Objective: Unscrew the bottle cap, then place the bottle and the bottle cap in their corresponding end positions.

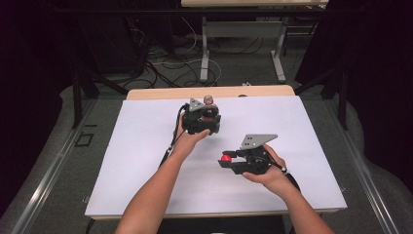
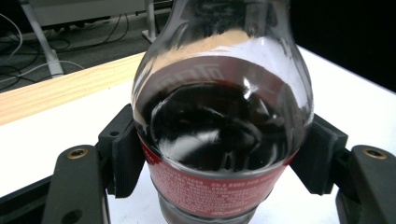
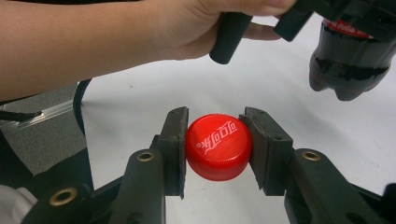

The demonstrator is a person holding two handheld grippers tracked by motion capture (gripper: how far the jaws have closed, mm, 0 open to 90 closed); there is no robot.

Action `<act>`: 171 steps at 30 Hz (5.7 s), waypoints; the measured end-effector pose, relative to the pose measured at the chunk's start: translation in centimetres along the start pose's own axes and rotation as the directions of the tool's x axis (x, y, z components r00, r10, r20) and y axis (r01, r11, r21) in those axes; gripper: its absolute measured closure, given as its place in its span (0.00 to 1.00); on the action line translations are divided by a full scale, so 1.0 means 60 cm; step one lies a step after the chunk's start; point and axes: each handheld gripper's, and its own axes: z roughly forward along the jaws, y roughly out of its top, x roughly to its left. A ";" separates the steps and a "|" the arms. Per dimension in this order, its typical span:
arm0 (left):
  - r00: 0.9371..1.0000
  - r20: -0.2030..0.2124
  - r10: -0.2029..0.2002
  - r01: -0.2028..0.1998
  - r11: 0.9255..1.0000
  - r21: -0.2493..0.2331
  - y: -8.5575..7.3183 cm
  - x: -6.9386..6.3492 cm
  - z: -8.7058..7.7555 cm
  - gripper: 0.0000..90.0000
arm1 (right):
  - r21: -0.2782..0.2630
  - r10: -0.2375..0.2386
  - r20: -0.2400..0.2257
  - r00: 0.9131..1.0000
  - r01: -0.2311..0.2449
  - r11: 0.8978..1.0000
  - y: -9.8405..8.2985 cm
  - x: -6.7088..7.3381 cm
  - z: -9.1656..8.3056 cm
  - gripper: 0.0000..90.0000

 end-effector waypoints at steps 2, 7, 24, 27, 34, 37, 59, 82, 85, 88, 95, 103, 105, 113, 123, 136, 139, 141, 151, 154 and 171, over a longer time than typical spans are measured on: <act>1.000 -0.003 -0.006 0.006 1.000 0.001 -0.005 0.000 0.009 0.33 | 0.011 0.003 -0.011 1.000 -0.003 1.000 -0.003 -0.002 0.000 0.68; 1.000 -0.020 -0.020 0.021 1.000 0.011 -0.020 0.002 0.026 0.33 | 0.003 0.015 -0.003 1.000 -0.015 1.000 -0.009 -0.004 0.006 0.68; 0.999 0.013 -0.045 0.045 0.999 0.010 -0.067 -0.008 0.033 0.33 | 0.040 0.013 -0.007 1.000 -0.013 0.999 -0.012 -0.003 0.014 0.68; 0.999 0.014 -0.037 0.037 0.999 0.003 -0.072 -0.011 0.034 0.33 | 0.020 0.009 -0.002 1.000 -0.009 1.000 -0.013 -0.002 0.017 0.68; 1.000 0.016 0.005 -0.005 1.000 0.001 -0.076 -0.014 0.034 0.32 | 0.030 0.004 -0.001 1.000 -0.004 1.000 -0.015 -0.002 0.021 0.68; 1.000 0.015 0.015 -0.016 1.000 0.009 -0.077 -0.021 0.035 0.32 | 0.028 -0.009 -0.002 1.000 0.009 1.000 -0.015 -0.003 0.023 0.68; 0.998 0.054 -0.043 0.042 0.999 0.026 -0.079 -0.006 0.010 0.09 | 0.047 0.001 0.013 1.000 -0.002 0.999 -0.017 -0.004 0.037 0.68; 0.987 0.061 -0.147 0.144 0.988 0.054 -0.105 0.015 -0.102 0.01 | 0.106 -0.007 0.072 0.997 -0.001 0.994 -0.018 -0.018 0.098 0.68; 0.988 0.067 -0.140 0.136 0.989 0.061 -0.107 0.016 -0.121 0.01 | 0.129 -0.004 0.077 0.997 -0.006 0.992 -0.020 -0.021 0.107 0.68; 0.991 0.056 -0.120 0.118 0.992 0.044 -0.110 0.015 -0.142 0.01 | 0.143 0.001 0.082 0.997 -0.012 0.990 -0.023 -0.023 0.116 0.68; 0.993 0.039 -0.115 0.114 0.993 0.023 -0.126 0.015 -0.175 0.01 | 0.185 0.023 0.086 0.996 -0.039 0.982 -0.037 -0.027 0.135 0.68; 0.988 0.030 -0.149 0.149 0.989 -0.009 -0.135 0.029 -0.194 0.01 | 0.194 0.032 0.113 0.993 -0.053 0.980 -0.069 -0.030 0.153 0.68; 0.986 0.030 -0.166 0.166 0.986 -0.014 -0.138 0.031 -0.193 0.01 | 0.198 0.037 0.122 0.992 -0.061 0.978 -0.075 -0.031 0.155 0.68; 0.985 0.007 -0.174 0.174 0.985 -0.014 -0.144 0.038 -0.193 0.01 | 0.184 0.038 0.118 0.992 -0.060 0.981 -0.087 -0.029 0.157 0.67; 0.985 0.000 -0.174 0.174 0.985 -0.003 -0.146 0.040 -0.193 0.01 | 0.173 0.036 0.106 0.994 -0.054 0.983 -0.085 -0.024 0.154 0.56; 0.981 -0.024 -0.193 0.193 0.981 0.024 -0.151 0.055 -0.194 0.01 | 0.101 0.062 0.154 0.986 -0.078 0.992 -0.071 -0.053 0.100 0.42; 0.980 -0.034 -0.197 0.198 0.980 0.034 -0.153 0.059 -0.194 0.01 | 0.069 0.114 0.191 0.975 -0.129 0.989 -0.073 -0.067 0.082 0.40; 0.979 -0.041 -0.199 0.200 0.979 0.034 -0.155 0.062 -0.194 0.01 | 0.039 0.167 0.197 0.966 -0.178 0.983 -0.073 -0.077 0.069 0.39; 0.969 -0.078 -0.233 0.238 0.969 0.062 -0.171 0.086 -0.191 0.01 | -0.012 0.233 0.392 0.890 -0.248 0.969 -0.083 -0.124 0.020 0.17; 0.967 -0.091 -0.239 0.245 0.967 0.068 -0.173 0.091 -0.191 0.01 | -0.013 0.230 0.437 0.870 -0.250 0.968 -0.088 -0.134 0.012 0.17; 0.955 -0.154 -0.253 0.267 0.960 0.084 -0.186 0.110 -0.190 0.02 | -0.023 0.299 0.556 0.775 -0.346 0.938 -0.127 -0.170 -0.018 0.13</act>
